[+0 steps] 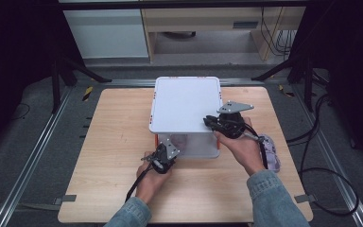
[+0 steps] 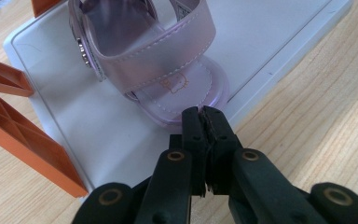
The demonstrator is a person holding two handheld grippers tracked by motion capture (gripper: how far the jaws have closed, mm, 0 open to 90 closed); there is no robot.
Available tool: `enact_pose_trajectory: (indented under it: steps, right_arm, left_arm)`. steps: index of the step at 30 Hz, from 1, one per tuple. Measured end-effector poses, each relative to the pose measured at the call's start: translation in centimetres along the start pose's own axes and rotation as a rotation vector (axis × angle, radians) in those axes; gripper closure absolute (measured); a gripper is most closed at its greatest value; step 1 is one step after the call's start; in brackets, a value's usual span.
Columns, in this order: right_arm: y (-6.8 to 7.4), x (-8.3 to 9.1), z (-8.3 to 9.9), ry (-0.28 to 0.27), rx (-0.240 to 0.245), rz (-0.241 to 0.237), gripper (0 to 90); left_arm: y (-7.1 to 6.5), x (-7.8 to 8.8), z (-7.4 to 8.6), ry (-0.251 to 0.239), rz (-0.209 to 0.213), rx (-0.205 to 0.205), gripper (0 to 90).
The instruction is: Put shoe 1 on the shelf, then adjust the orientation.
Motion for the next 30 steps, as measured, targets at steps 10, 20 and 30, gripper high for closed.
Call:
enact_pose_trajectory:
  steps: [10,20,30]
  right_arm:
    - [-0.9,1.9,-0.3,-0.073,-0.063,0.078,48.3]
    - [-3.1,6.9,1.7,-0.132,-0.14,0.229,33.8]
    - [-5.0,10.4,5.9,-0.1,-0.197,0.314,37.2]
  left_arm:
    - [0.6,3.1,0.3,-0.037,0.018,0.035,70.6]
    - [4.0,5.8,4.1,-0.022,-0.004,0.169,30.3]
    - [7.0,6.7,6.3,-0.04,-0.04,0.254,11.7]
Point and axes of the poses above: each handheld gripper's, and its own axes: x roughly backward along the jaws, z roughly out of its underside, y roughly to its left, the point moved 6 cm from there along -x, roughly forward along the jaws, and after that the axes turned 1 degree about -z, right-handed, at the moved point
